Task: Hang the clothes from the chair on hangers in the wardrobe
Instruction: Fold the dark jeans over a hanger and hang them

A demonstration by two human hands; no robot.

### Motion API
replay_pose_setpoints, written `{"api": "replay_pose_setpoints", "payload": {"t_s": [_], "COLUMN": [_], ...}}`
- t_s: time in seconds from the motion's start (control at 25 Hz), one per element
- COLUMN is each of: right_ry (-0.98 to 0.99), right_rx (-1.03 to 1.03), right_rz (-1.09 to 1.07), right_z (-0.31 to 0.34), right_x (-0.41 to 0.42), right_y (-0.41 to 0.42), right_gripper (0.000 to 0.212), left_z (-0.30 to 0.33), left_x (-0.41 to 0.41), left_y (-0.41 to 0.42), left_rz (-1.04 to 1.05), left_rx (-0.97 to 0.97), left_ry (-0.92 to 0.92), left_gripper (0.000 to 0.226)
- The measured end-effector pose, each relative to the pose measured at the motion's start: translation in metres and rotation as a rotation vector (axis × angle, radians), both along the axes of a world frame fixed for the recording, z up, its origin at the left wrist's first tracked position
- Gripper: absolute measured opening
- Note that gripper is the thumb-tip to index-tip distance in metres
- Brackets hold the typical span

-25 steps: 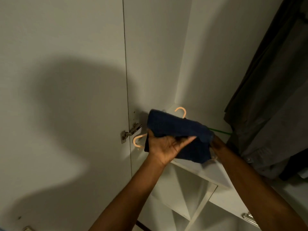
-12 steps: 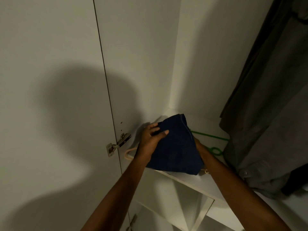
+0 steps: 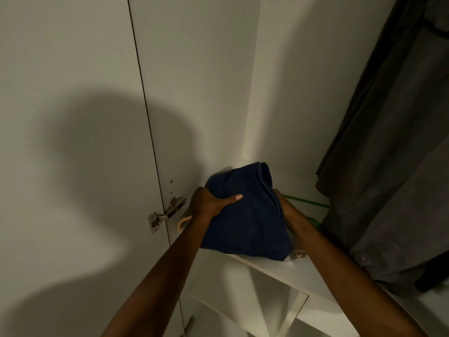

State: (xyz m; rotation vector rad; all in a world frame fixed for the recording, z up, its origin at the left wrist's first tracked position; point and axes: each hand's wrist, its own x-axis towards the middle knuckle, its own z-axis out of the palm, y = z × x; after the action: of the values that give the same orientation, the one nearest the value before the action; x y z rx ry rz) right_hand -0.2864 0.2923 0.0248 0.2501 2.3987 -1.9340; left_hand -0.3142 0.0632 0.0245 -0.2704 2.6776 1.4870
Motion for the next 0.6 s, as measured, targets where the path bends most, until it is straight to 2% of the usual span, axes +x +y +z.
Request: {"api": "replay_pose_setpoints", "payload": {"t_s": [0.12,0.24,0.32,0.52,0.6], "right_ry": [0.025,0.074,0.060,0.169,0.149], "right_rx": [0.073,0.116,0.076,0.151,0.156], "right_rz": [0.045,0.054,0.046,0.016,0.036], "right_z": [0.008,0.003,0.007,0.017,0.017], "right_x": [-0.014,-0.028,-0.026,-0.011,-0.011], "right_y": [0.004,0.023,0.025,0.023,0.028], "right_gripper": [0.041,0.032,0.032,0.045,0.042], "left_z": [0.009,0.018,0.023,0.027,0.023], "left_x": [0.001,0.003,0.001,0.000,0.002], "left_y": [0.001,0.004,0.002,0.003,0.007], "left_rz": [-0.054,-0.102,-0.106,-0.044,-0.017], "left_rx": [0.117,0.255,0.316,0.338,0.309], "left_ry": [0.054,0.199,0.242,0.325,0.374], "left_gripper": [0.128,0.089,0.079,0.108,0.121]}}
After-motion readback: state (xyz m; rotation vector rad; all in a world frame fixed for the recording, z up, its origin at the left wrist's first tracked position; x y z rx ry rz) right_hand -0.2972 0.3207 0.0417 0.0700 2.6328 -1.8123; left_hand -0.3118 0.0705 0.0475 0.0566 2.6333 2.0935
